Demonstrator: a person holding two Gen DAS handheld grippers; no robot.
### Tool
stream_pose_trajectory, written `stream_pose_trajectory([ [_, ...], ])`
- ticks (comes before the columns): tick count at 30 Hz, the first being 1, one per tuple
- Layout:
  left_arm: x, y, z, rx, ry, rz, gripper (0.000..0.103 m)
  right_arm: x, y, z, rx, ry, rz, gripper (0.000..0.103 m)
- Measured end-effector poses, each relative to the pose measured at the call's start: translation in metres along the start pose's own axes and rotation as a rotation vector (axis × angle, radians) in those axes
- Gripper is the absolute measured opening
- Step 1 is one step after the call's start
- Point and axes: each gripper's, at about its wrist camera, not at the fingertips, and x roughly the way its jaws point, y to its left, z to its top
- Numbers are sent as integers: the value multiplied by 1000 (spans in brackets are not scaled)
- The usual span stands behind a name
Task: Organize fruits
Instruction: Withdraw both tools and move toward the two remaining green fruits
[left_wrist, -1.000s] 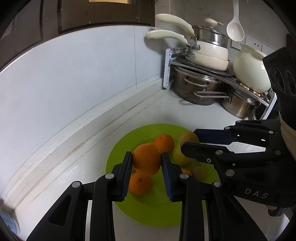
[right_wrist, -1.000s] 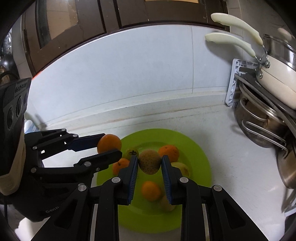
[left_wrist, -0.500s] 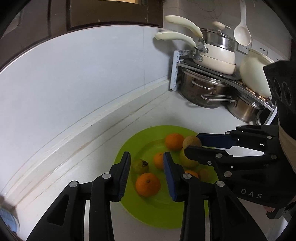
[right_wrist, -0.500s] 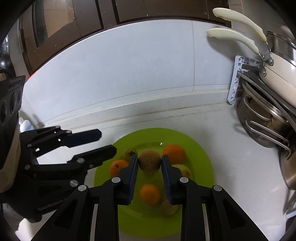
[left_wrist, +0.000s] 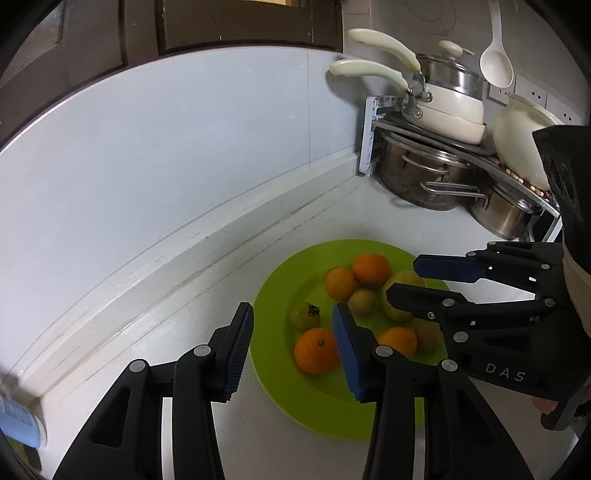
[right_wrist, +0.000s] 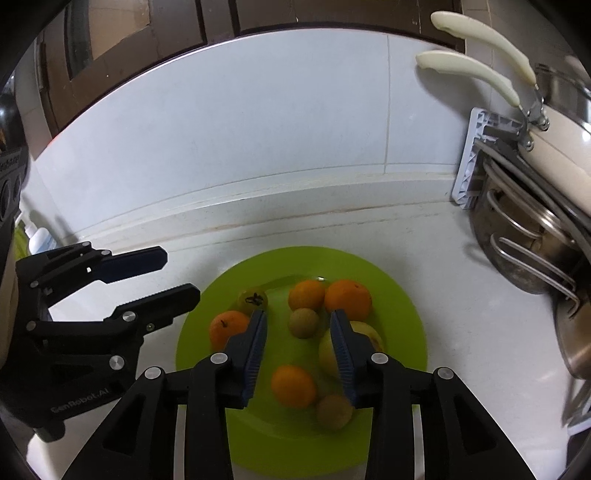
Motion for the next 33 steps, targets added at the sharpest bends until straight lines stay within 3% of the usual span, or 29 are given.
stream_pose_trajectory([
  [12, -48, -12, -9, -20, -73, 5, 58, -60, 11, -19, 1, -89, -45, 37],
  [23, -104, -40, -24, -19, -143, 1, 73, -120, 13, -46, 42, -184, -110, 58],
  [33, -133, -72, -39, -2, -169, -35, 81, -166, 6, -80, 54, -233, -188, 67],
])
